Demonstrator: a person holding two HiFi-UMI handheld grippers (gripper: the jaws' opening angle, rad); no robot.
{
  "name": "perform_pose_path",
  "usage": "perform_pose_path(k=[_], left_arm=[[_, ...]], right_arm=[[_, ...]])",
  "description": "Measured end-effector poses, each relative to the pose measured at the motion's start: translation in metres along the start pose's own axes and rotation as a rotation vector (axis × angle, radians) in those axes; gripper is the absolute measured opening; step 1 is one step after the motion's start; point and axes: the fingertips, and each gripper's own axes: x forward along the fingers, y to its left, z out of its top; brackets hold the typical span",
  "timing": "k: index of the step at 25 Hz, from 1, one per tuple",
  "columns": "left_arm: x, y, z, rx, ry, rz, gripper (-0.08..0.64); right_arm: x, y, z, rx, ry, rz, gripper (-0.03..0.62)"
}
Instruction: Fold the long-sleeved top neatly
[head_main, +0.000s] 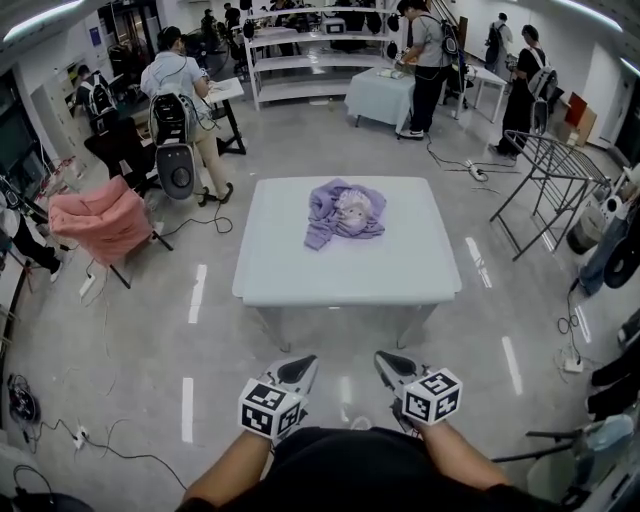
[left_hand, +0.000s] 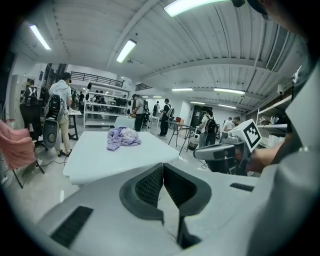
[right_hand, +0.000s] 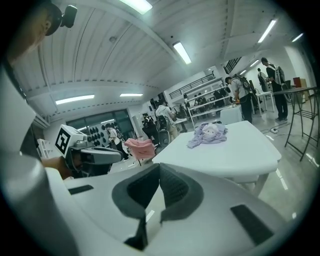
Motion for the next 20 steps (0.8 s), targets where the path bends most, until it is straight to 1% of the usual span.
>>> perform_pose_path(k=[7, 13, 20], left_arm=[[0.031, -0.006, 0.008, -0.013, -0.005, 0.026, 0.006], [0.053, -0.014, 0.012, -0.019, 0.002, 0.037, 0.006], [0.073, -0.020, 0.016, -0.014, 0.006, 0.050, 0.006]], right_arm=[[0.001, -0.030, 0.006, -0.009, 0.009, 0.031, 0.005], [-0.004, -0.054, 0.008, 0.002, 0.018, 0.037, 0.005], [-0.009, -0.072, 0.008, 0.001, 0.013, 0.054, 0.005]])
